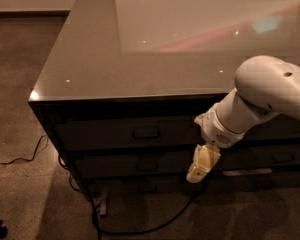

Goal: Open top drawer

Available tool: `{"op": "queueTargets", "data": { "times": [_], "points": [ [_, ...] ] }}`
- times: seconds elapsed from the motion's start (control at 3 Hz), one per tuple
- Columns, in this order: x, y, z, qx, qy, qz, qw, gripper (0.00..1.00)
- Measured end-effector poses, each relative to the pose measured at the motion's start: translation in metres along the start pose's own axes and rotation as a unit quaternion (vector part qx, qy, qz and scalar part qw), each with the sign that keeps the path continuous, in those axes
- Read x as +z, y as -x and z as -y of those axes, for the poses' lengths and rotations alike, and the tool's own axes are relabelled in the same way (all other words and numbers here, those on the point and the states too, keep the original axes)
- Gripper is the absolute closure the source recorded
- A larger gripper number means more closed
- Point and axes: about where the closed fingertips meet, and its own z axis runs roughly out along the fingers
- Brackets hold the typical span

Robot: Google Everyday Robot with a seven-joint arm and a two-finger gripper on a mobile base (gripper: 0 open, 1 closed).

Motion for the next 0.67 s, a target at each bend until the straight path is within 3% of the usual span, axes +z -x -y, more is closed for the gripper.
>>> {"op": "queueTargets", "data": {
  "times": [0.33, 0.67],
  "points": [
    [0.024, 0.021, 0.006, -0.017, 0.006, 0.04, 0.9991, 0.0],
    [0.059, 0.073, 0.022, -0.062, 0.006, 0.076, 0.9952, 0.0]
  ]
}}
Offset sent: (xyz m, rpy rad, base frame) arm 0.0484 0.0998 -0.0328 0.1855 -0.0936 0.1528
